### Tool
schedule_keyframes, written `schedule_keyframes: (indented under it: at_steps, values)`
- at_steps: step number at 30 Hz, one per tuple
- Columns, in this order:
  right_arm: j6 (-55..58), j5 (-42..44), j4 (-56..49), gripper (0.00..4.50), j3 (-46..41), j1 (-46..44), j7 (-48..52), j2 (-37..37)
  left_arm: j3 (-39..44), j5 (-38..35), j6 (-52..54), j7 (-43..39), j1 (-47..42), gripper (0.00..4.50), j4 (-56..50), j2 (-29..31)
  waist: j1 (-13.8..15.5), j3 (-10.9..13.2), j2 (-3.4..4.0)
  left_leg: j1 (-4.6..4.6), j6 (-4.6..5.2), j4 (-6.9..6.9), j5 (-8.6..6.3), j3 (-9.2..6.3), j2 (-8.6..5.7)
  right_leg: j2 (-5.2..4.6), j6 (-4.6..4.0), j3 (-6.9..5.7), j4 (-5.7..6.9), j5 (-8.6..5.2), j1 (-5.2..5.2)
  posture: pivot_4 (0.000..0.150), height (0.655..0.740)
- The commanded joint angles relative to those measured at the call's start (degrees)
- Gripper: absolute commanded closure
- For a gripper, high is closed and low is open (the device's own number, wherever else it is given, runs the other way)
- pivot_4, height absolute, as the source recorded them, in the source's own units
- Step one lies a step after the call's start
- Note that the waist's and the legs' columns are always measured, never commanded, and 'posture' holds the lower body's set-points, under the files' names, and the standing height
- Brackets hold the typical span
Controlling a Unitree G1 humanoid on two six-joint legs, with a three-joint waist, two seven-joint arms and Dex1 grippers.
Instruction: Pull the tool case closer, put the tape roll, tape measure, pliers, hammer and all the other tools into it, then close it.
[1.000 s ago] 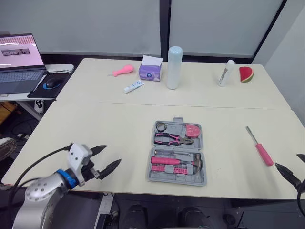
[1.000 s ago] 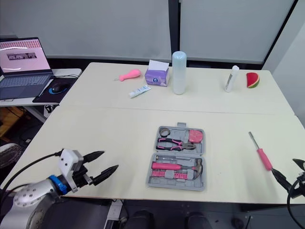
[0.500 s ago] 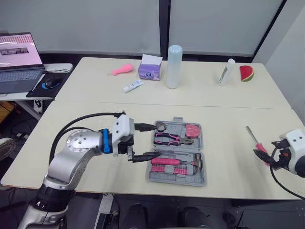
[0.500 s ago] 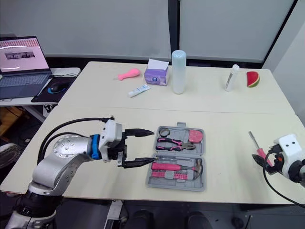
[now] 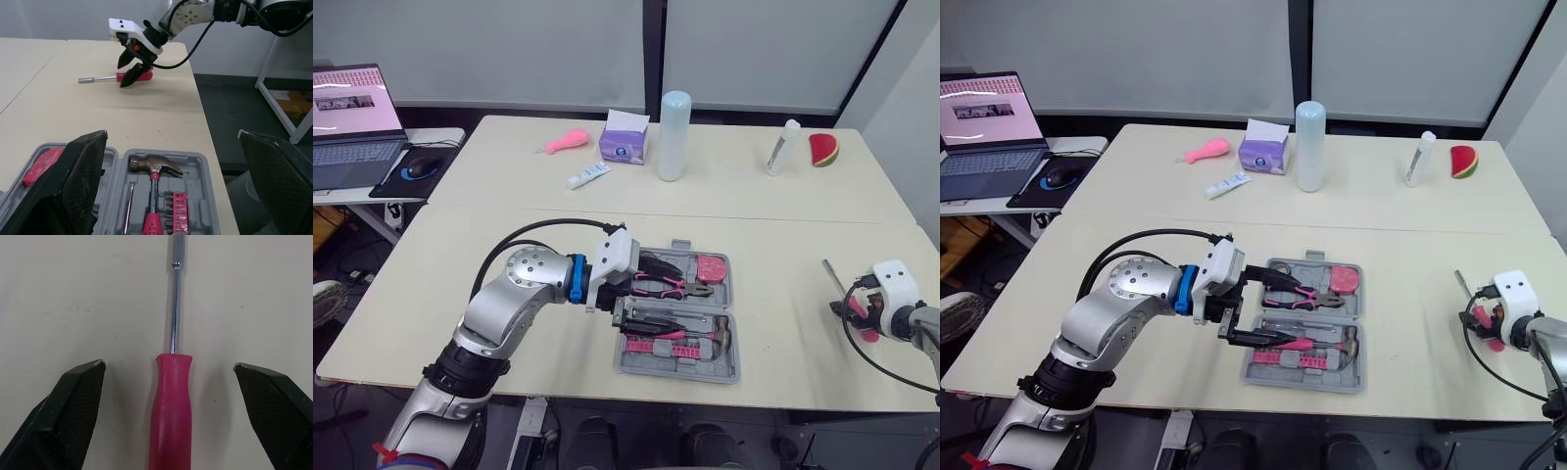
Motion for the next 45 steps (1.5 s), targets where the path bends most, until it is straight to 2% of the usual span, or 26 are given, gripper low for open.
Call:
schedule_keyframes:
  at_steps: [1, 3, 5, 13, 16, 21, 26, 31, 36, 45]
  values:
    - [-0.01, 0.49, 0.76, 0.86, -1.17, -1.01, 0.62, -0.3, -0.02, -1.2, 1.27, 0.42, -0.88, 0.0, -3.15, -0.21, 0.0, 0.0, 0.0, 0.0, 0.0, 0.0, 0.0, 0.0, 0.0, 0.0, 0.0, 0.0, 0.0, 0.0, 0.0, 0.15, 0.7075]
    - [-0.28, 0.61, 1.21, 1.65, -1.16, -0.97, 0.86, -0.36, 0.04, -1.39, 2.29, 0.95, -1.09, 0.0, -3.78, -0.49, 0.04, 0.0, 0.0, -0.01, 0.0, 0.0, 0.0, 0.0, 0.01, 0.0, 0.0, -0.01, 0.0, 0.0, 0.0, 0.15, 0.7075]
    - [-0.35, 0.94, 1.69, 2.15, -1.35, -1.16, 1.0, -0.29, 0.13, -1.47, 3.2, 1.46, -1.39, 0.0, -4.09, -0.84, 0.12, 0.0, 0.0, 0.0, 0.0, 0.0, 0.0, -0.01, 0.01, 0.0, 0.0, -0.02, 0.0, 0.0, 0.01, 0.15, 0.7075]
    - [-0.2, 1.12, 1.82, 3.67, -0.95, -1.28, 1.74, -0.09, -0.17, -0.25, 3.09, 0.9, -2.13, 0.0, -3.5, -0.18, 0.17, 0.0, 0.0, -0.01, 0.0, 0.01, 0.0, -0.01, 0.01, 0.0, 0.0, -0.02, 0.0, 0.0, 0.01, 0.15, 0.7075]
    - [0.38, 1.47, 0.63, 3.7, -1.28, -0.78, 1.91, -0.22, 0.06, -0.11, 3.15, 0.92, -1.73, 0.0, -3.73, 0.47, 0.17, 0.01, -0.01, 0.0, -0.01, 0.01, 0.0, -0.01, 0.01, 0.0, 0.0, -0.01, 0.0, 0.0, 0.01, 0.15, 0.7075]
    - [5.97, 3.9, -10.28, 3.7, -4.3, 3.48, 0.86, -0.35, 1.56, 0.48, 2.42, 1.0, 0.73, 0.0, -4.51, 3.84, 0.19, 0.06, 0.05, -0.02, -0.01, 0.0, 0.0, -0.02, 0.03, 0.0, 0.0, -0.01, -0.03, 0.0, 0.01, 0.15, 0.7075]
    - [20.99, 9.51, -37.05, 3.7, -8.5, 13.13, -3.88, 4.08, 2.96, 2.39, -1.49, -0.35, 5.2, 0.0, -5.29, 9.24, 0.27, 0.08, 0.1, -0.07, -0.01, -0.08, 0.0, -0.18, 0.08, -0.01, 0.0, -0.04, -0.09, 0.0, -0.01, 0.15, 0.7075]
    - [33.43, 10.76, -52.08, 3.7, -11.71, 14.26, -14.44, 15.29, 3.2, 3.26, -4.2, -1.06, 8.04, 0.0, -5.71, 11.55, 0.33, 0.09, 0.11, -0.04, -0.07, -0.18, 0.04, -0.33, 0.01, 0.0, 0.0, -0.03, -0.1, 0.0, 0.0, 0.15, 0.7075]
    - [39.5, 8.6, -58.16, 3.7, -10.4, 13.64, -23.31, 26.29, 2.65, 3.45, -4.95, -0.82, 8.6, 0.0, -5.96, 11.12, 0.31, 0.1, 0.12, -0.04, -0.11, -0.3, 0.06, -0.35, -0.07, 0.07, 0.0, -0.02, -0.13, 0.0, -0.02, 0.15, 0.7075]
    - [39.34, 5.27, -59.34, 3.7, -5.48, 13.63, -31.29, 36.3, 2.09, 3.99, -7.2, -1.64, 9.42, 0.0, -5.82, 11.0, 0.19, 0.1, 0.14, -0.06, -0.16, -0.53, 0.09, -0.32, -0.05, 0.08, 0.0, 0.03, -0.21, 0.0, -0.17, 0.15, 0.7075]
